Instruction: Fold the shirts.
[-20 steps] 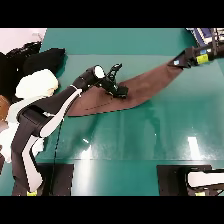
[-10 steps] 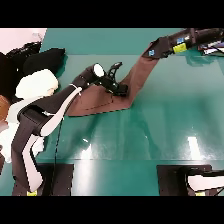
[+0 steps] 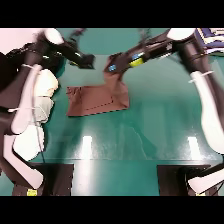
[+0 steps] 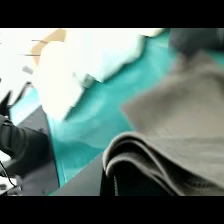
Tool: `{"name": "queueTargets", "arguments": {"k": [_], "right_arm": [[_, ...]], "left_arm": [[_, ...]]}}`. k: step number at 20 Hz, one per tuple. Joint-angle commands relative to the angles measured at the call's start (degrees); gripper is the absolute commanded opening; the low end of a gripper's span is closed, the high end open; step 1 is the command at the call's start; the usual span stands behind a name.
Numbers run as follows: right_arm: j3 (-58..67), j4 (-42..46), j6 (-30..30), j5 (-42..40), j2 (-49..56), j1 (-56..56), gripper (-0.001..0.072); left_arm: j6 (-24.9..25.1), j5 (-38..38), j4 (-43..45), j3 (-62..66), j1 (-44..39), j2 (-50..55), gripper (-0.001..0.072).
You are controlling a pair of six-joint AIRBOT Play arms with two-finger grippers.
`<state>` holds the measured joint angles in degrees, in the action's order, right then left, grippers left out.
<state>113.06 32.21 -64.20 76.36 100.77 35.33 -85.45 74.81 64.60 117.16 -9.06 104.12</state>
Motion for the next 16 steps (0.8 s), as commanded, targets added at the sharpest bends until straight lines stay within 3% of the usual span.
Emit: {"name": "queueTargets", "arguments": {"k": [1,2,3,4,5,7,8,11,16], "right_arm": [[2.5,-6.7,6.7,-6.9,8.1,8.3,0.0017],[5.0,-6.7,7.5,-7.1,10.9,10.2,0.0105],[6.6,-6.7,8.5,-7.6,12.9,11.4,0.0384],[7.1,-6.7,8.7,-8.0,14.2,11.8,0.0540],[6.3,-6.7,8.6,-7.2,14.4,11.6,0.0519],[1.7,-6.1,7.1,-4.1,12.6,8.7,0.0369],[-0.7,-4.2,5.6,-1.4,11.3,6.3,0.0350],[-8.9,2.6,2.3,3.4,7.1,-2.6,0.0334],[-24.9,5.4,-4.2,-1.5,0.3,-18.3,0.0331]], "left_arm": [[-0.1,2.3,4.0,0.6,8.8,-6.8,0.0023],[-0.1,2.8,4.0,0.6,10.8,-8.2,0.0023],[-0.1,3.3,4.0,0.6,12.3,-9.1,0.0023],[-0.1,3.9,4.0,0.4,13.5,-10.1,0.0024],[0.0,4.6,4.0,0.4,14.2,-10.4,0.0024],[0.4,5.8,4.0,0.4,14.6,-10.8,0.0023],[0.4,5.9,4.0,0.4,14.6,-10.8,0.0023],[0.4,5.9,3.5,0.3,14.4,-10.8,0.0024],[1.0,8.3,1.3,-3.8,13.8,-10.8,0.0023]]}}
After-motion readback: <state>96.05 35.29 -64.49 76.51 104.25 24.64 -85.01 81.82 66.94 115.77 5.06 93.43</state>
